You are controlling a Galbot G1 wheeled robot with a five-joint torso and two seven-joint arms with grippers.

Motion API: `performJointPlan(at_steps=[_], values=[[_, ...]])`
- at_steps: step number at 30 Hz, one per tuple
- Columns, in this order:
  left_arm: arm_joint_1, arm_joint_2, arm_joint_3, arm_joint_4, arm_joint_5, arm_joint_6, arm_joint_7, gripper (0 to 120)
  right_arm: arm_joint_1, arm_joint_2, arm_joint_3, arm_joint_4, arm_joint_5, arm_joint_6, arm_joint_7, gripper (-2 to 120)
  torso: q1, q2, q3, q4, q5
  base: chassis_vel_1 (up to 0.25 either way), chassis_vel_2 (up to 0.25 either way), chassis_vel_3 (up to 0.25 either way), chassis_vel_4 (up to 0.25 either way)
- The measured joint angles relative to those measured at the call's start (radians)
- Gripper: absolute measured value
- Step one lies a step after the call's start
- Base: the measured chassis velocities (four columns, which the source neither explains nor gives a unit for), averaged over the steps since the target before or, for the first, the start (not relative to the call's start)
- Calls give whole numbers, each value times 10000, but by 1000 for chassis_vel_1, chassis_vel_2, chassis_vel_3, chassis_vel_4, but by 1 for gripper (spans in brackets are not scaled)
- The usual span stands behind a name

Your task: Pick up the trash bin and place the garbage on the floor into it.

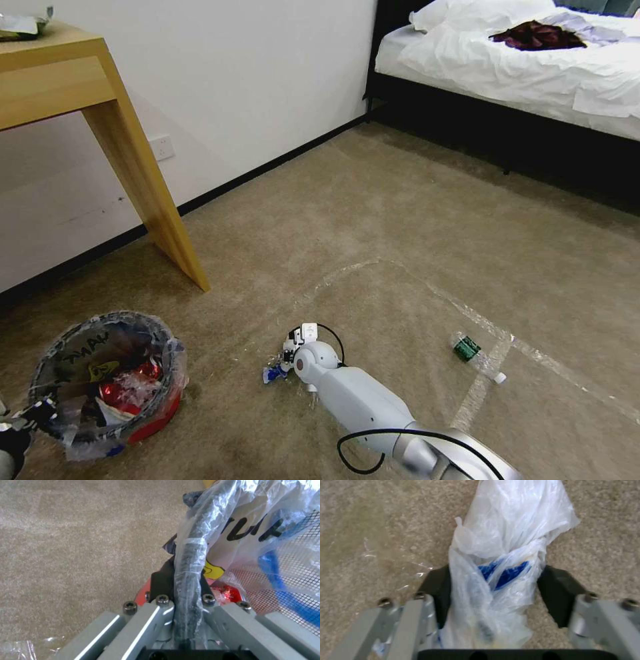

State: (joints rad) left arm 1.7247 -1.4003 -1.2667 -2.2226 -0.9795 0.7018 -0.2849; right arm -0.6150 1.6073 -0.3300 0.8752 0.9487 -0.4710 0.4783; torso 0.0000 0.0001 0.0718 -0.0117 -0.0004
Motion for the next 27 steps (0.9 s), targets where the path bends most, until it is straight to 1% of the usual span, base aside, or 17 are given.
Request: performJointPlan(at_steps=[1, 2, 3, 5, 6, 7, 8, 9, 11, 12, 13, 14, 17, 25, 27], values=[[-6, -3, 6, 4, 8, 0, 0, 0, -8, 1, -16, 24, 1, -1, 3, 52, 0, 0, 0, 2, 1, 0, 0, 0, 0], [-25, -24, 29, 9, 37, 0, 2, 0, -53, 4, -70, 128, -4, -3, 52, 44, 0, 0, 1, 12, 4, 0, 0, 0, 0], [-25, -24, 29, 9, 37, 0, 2, 0, -53, 4, -70, 128, -4, -3, 52, 44, 0, 0, 1, 12, 4, 0, 0, 0, 0], [-28, -31, 42, 10, 64, 0, 2, 0, -135, 6, -92, 372, -2, -40, 169, 33, 0, 0, 1, 9, 4, 0, 0, 0, 0], [-28, -31, 42, 10, 64, 0, 2, 0, -135, 6, -92, 372, -2, -40, 169, 33, 0, 0, 1, 9, 4, 0, 0, 0, 0], [-28, -28, 42, 10, 66, 0, 2, 0, -146, 6, -97, 414, -2, -50, 186, 30, 0, 0, 1, 8, 4, 0, 0, 0, 0], [-39, -17, 42, 15, 66, 0, 3, 0, -169, 7, -113, 498, -2, -65, 233, 23, 0, -1, 1, 8, 4, 0, 0, 0, 0], [-39, -17, 42, 15, 66, 0, 3, 0, -169, 7, -113, 498, -2, -65, 233, 23, 0, -1, 1, 8, 4, 0, 0, 0, 0], [-58, -5, 51, 24, 71, 0, 3, 0, -214, 6, -126, 631, -7, -69, 308, 13, 0, -1, 1, 5, 4, 0, 0, 0, 0], [-60, -5, 59, 25, 72, 0, 3, 0, -236, 7, -127, 688, -8, -70, 332, 10, 0, 0, 1, 5, 4, 0, 0, 0, 0], [-60, -5, 59, 25, 72, 0, 3, 0, -236, 7, -127, 688, -8, -70, 332, 10, 0, 0, 1, 5, 4, 0, 0, 0, 0], [-64, -9, 71, 36, 82, 0, 3, 0, -276, 7, -136, 788, -11, -73, 387, 4, 0, -1, 1, 5, 4, 0, 0, 0, 0], [-82, -18, 84, 71, 108, 0, 4, 0, -350, 7, -158, 1027, -14, -81, 494, 1, 0, 0, 1, 6, 4, 0, 0, 0, 0], [-126, -11, 112, 97, 113, 0, 10, 0, -441, 6, -158, 1342, -29, -88, 602, 1, 0, -1, 1, 5, 4, 0, 0, 0, 0], [-128, -1, 123, 98, 113, 0, 11, 0, -511, -61, -150, 1609, -35, -71, 652, 1, 0, -1, 1, 9, 5, 0, 0, 0, 0]])
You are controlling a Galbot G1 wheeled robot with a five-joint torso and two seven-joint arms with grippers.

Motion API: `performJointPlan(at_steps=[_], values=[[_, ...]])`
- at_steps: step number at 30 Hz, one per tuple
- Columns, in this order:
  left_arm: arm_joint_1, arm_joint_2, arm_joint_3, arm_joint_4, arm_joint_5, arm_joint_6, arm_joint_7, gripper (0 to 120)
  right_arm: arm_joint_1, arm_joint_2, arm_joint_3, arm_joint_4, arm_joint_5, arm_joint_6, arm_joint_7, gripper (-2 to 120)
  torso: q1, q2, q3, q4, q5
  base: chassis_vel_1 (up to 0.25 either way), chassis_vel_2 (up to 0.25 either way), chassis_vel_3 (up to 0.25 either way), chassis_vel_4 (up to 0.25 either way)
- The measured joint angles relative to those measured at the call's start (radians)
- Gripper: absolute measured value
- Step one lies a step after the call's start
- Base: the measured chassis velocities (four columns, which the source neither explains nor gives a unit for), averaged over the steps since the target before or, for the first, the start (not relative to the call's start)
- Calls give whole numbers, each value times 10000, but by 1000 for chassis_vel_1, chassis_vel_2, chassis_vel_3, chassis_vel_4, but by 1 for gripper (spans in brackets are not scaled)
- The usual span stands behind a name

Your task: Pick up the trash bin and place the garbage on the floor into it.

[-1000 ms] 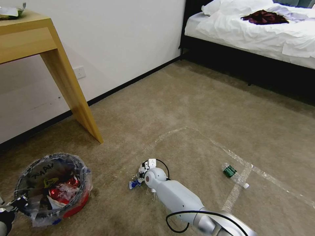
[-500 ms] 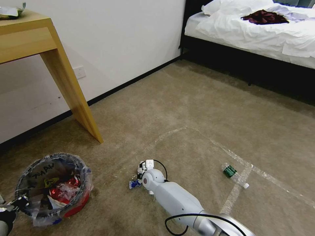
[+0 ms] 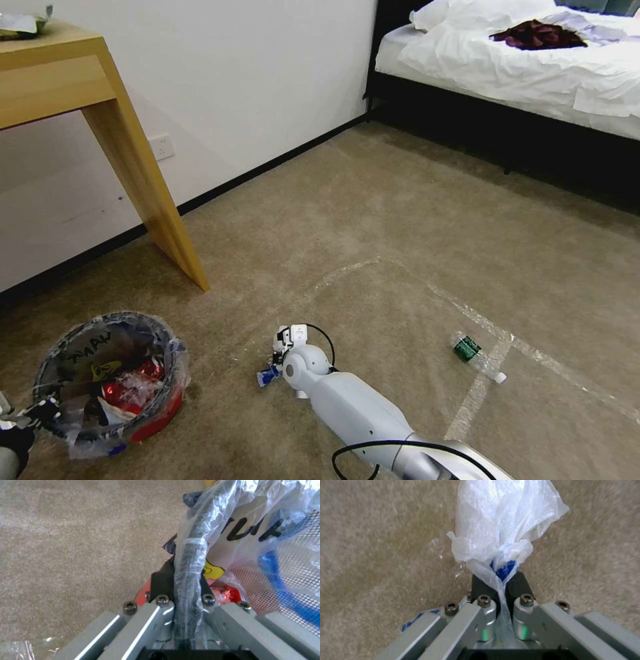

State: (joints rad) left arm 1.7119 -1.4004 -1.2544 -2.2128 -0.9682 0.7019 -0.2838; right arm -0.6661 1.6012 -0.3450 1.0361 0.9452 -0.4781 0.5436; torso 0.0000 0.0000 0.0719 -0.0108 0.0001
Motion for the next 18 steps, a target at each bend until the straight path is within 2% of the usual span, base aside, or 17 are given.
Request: performJointPlan(at_steps=[5, 6, 8, 10, 12, 18], values=[[39, 47, 27, -22, -3, 28, 4, 0, -242, -1058, 248, 1738, 43, 28, 86, 1, 0, 1, -1, -6, 0, 0, 0, 0, 0], [39, 47, 27, -22, -3, 28, 4, 0, -242, -1058, 248, 1738, 43, 28, 86, 1, 0, 1, -1, -6, 0, 0, 0, 0, 0], [23, 69, 64, -36, -7, 42, 6, 0, -329, -1580, 446, 2720, 124, 27, 100, 1, 0, 0, 0, -4, 0, 0, 0, 0, 0], [19, 72, 72, -36, -7, 42, 6, 0, -343, -1658, 493, 2886, 139, 28, 101, 1, 0, 0, 0, -4, 0, 0, 0, 0, 0], [3, 110, 127, -51, -7, 64, 9, 0, -455, -2251, 907, 4181, 375, 28, 109, 1, 0, 0, 0, -3, 2, 0, 0, 0, 0], [-67, 168, 240, -166, -136, 147, 12, 0, -441, -2854, 1184, 5820, 439, 118, 88, 1, 0, 0, -1, -4, 1, 0, 0, 0, 0]])
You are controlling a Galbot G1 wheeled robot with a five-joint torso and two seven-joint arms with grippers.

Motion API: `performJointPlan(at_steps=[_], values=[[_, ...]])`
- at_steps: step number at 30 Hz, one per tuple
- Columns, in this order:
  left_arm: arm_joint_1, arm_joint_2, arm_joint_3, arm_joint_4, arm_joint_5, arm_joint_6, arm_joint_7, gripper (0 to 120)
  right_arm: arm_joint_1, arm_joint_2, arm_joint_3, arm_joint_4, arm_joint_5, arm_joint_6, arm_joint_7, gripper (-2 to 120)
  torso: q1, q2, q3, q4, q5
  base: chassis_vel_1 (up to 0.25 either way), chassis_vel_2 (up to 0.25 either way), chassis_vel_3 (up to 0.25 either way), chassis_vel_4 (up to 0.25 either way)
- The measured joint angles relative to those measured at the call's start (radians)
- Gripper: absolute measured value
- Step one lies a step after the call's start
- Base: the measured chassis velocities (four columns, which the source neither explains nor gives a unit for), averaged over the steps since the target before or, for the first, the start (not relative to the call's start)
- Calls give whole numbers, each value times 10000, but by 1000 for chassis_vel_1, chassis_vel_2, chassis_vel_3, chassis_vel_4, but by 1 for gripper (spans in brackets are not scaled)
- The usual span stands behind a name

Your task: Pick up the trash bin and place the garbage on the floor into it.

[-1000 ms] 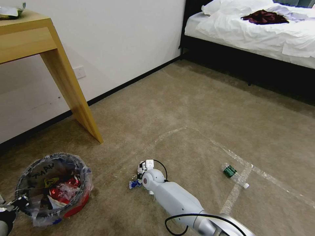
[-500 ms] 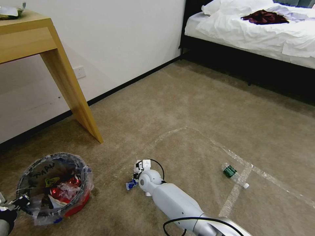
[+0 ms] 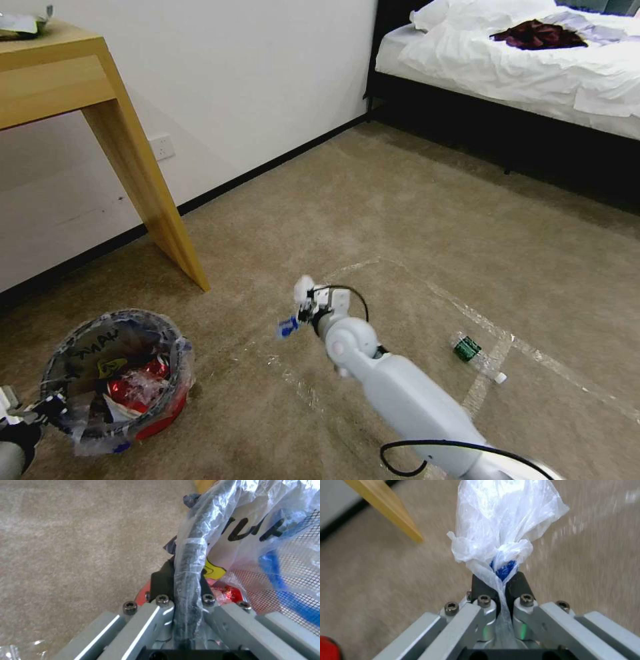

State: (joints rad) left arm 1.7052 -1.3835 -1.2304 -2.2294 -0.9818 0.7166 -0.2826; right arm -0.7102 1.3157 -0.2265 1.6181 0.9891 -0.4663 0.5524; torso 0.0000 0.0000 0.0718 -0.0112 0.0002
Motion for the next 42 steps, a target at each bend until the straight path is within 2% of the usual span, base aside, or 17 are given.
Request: performJointPlan(at_steps=[6, 8, 14, 16, 21, 27, 29, 32, 42], values=[[-31, 137, 105, -14, -50, 57, -1, 0, 277, -251, 66, 993, 9, 342, -169, 1, 0, 0, 0, 3, -1, 0, 0, 0, 0], [-91, 278, 124, -41, -176, 98, -14, 0, 491, -382, 78, 1426, -91, 762, -539, 1, 0, 0, 0, 3, -1, 0, 0, 0, 0], [-148, 521, 148, -166, -447, 163, -95, 0, 806, -611, 56, 2210, 1, 941, -780, 1, 0, 0, 0, 1, -2, 0, 0, 0, 0], [-138, 691, 240, -412, -766, 183, -198, 0, 1087, -793, -186, 2809, 176, 1022, -985, 1, 0, 0, 0, 0, -2, 0, 0, 0, 0], [-144, 812, 476, -615, -873, 188, -288, 0, 1575, -925, -798, 3593, 243, 1455, -1379, 1, 0, 0, 0, 3, -3, 0, 0, 0, 0], [-100, 905, 539, -774, -1013, 197, -341, 0, 2270, -947, -1445, 4581, 1410, 1252, -1222, 1, 0, 0, 0, 0, -2, 0, 0, 0, 0], [-35, 1003, 517, -863, -1086, 197, -372, 0, 2823, -738, -2017, 4886, 2311, 1060, -960, 1, 0, 0, 0, 3, -3, 0, 0, 0, 0], [5, 1040, 481, -919, -1118, 197, -376, 0, 3127, -494, -2553, 4958, 2812, 882, -701, 1, 0, 0, 0, 3, -3, 0, 0, 0, 0], [-41, 1002, 521, -910, -1083, 197, -378, 0, 3978, -7, -3629, 4587, 3515, 339, -184, 1, 0, 0, 0, 0, -4, 0, 0, 0, 0]])
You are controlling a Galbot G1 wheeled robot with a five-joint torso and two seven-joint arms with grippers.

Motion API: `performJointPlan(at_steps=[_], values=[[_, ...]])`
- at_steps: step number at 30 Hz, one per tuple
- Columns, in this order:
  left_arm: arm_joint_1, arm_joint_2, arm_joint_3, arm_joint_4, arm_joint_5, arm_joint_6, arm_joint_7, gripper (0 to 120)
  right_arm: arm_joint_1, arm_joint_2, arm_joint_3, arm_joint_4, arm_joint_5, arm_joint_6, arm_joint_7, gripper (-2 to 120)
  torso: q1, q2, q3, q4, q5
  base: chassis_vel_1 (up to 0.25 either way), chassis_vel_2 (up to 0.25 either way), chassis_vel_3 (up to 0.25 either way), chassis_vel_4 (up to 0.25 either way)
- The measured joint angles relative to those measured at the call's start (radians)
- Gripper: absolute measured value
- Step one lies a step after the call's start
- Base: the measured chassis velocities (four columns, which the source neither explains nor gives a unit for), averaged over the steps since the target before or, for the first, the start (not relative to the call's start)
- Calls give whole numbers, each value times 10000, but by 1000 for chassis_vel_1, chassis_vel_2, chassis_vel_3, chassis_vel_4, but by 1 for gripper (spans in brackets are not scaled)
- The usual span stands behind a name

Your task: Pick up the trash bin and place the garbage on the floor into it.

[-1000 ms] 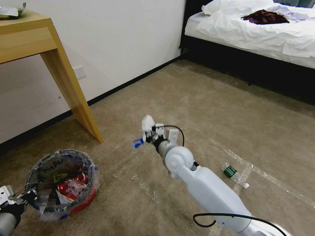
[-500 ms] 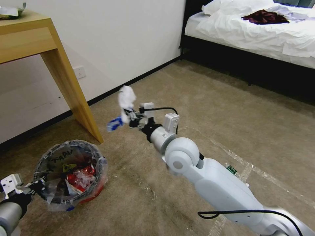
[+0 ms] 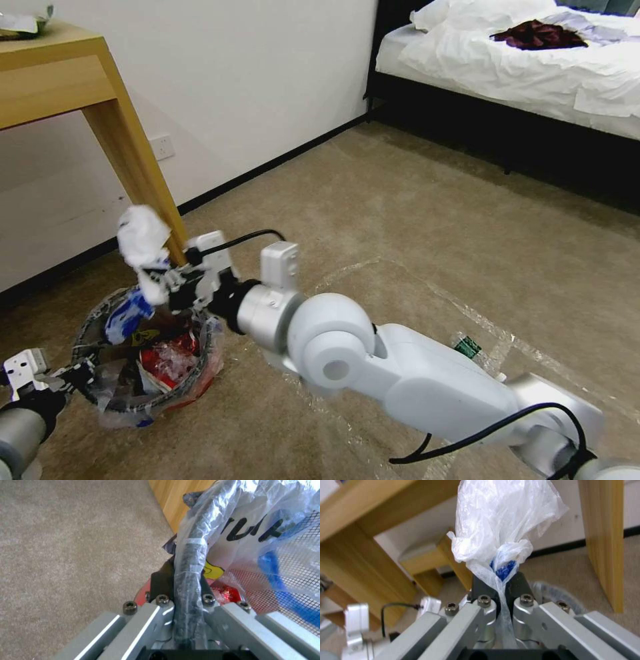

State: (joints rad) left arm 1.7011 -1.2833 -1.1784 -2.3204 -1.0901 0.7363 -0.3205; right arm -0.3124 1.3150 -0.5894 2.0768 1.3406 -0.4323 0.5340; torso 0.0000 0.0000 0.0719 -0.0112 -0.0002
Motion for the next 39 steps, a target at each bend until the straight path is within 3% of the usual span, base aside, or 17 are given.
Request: performJointPlan(at_steps=[12, 27, 39], values=[[-84, 0, -55, 74, -6, 0, 1, 0, 343, 482, -815, -1229, 102, -888, 571, 1, 0, 0, 0, 1, 1, 0, 0, 0, 0], [-176, 4, -69, 116, -46, -5, 1, 0, -27, 490, -1449, -1795, -263, -1062, 672, 1, 0, 0, 0, 0, 1, 0, 0, 0, 0], [-169, -96, -102, 85, -68, -10, 4, 0, -180, 924, -2124, -2578, -711, -1040, 633, 1, 0, 0, 0, 1, 1, 0, 0, 0, 0]])
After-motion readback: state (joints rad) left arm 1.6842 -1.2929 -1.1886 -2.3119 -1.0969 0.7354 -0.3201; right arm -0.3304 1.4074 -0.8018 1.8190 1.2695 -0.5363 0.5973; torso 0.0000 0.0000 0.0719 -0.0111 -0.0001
